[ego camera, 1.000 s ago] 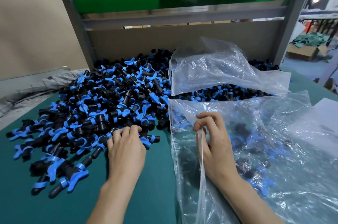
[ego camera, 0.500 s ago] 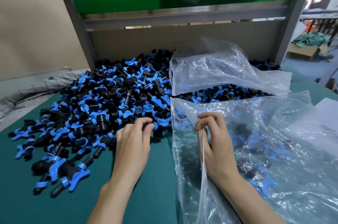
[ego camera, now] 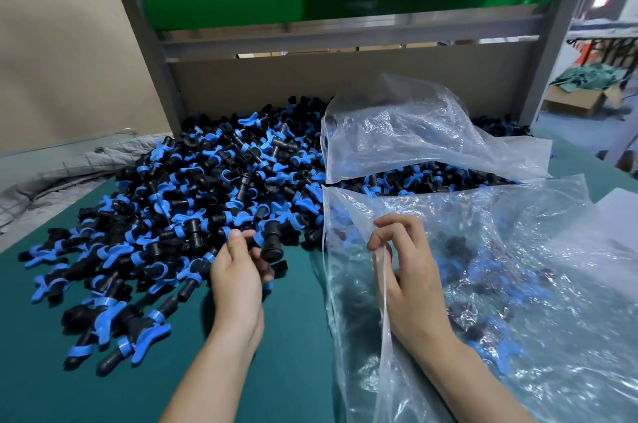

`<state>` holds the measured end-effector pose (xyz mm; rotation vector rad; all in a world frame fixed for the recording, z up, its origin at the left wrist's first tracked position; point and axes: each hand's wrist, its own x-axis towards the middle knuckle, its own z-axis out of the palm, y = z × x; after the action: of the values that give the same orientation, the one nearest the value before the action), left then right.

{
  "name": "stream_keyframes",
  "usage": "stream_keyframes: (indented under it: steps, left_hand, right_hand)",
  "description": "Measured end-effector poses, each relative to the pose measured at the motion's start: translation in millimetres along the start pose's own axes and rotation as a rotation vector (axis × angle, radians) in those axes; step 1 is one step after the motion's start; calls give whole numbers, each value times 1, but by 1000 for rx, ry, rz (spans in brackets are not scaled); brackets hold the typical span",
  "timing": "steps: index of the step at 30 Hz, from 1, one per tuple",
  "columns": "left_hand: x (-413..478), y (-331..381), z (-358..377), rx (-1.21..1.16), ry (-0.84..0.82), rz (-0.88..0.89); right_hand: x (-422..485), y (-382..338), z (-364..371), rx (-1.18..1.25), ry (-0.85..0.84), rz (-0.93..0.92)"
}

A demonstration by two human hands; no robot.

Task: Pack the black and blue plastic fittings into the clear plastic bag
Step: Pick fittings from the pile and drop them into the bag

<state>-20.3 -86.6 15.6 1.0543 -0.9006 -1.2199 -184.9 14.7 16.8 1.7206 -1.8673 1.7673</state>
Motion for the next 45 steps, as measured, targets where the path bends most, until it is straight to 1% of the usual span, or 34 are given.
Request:
stream_keyframes:
  steps: [2,5,7,9,12,16,22,24,26,27,30,32,34,37,40,43,45]
  left_hand:
    - [2,4,0,-144,12,-74]
    - [3,12,4,-384,-22,-299]
    - [2,13,7,-522,-65,-455]
    - [0,14,6,-627,-133,-545]
    - [0,14,2,-654,-220,-566]
    - [-2,11,3,-545,-329,-477]
    - [-5,6,5,-459,-329,-445]
    - [-6,4,6,-386,-314,-375]
    - [-9,4,8,-272,-316,-255]
    - [-10,3,8,-179,-321,-177]
    - [-14,3,4,285,-306,162]
    - [-15,3,0,480,-313,360]
    - [-14,2,-4,569,-328,432]
    - [-14,-2,-5,654,-380,457]
    - [-20,-7,0,731,-470,547]
    - [-33,-10,8,757,-577,603]
    - [-42,-8,11,797,-603,658]
  right_hand:
    - [0,0,0,2,-3,-2]
    - [0,0,0,-1,-10,6]
    - [0,0,0,-7,-10,5]
    - [0,-1,0,-6,-12,7]
    - [0,-1,-1,-3,-15,10]
    - [0,-2,0,-10,-16,6]
    - [0,-2,0,-5,-15,-1]
    - [-1,-2,0,-2,-16,3]
    - [-1,-2,-1,-2,-17,3]
    - [-1,-2,-1,-2,-15,0]
    - [0,-2,-1,-7,3,-10]
    - [0,-3,-1,-7,18,-17]
    - [-1,-3,-1,-5,35,-29]
    - [0,-3,0,-2,55,-35]
    - [2,-5,-1,11,67,-51]
    - [2,-7,-1,16,74,-73]
    - [3,-7,-1,10,72,-77]
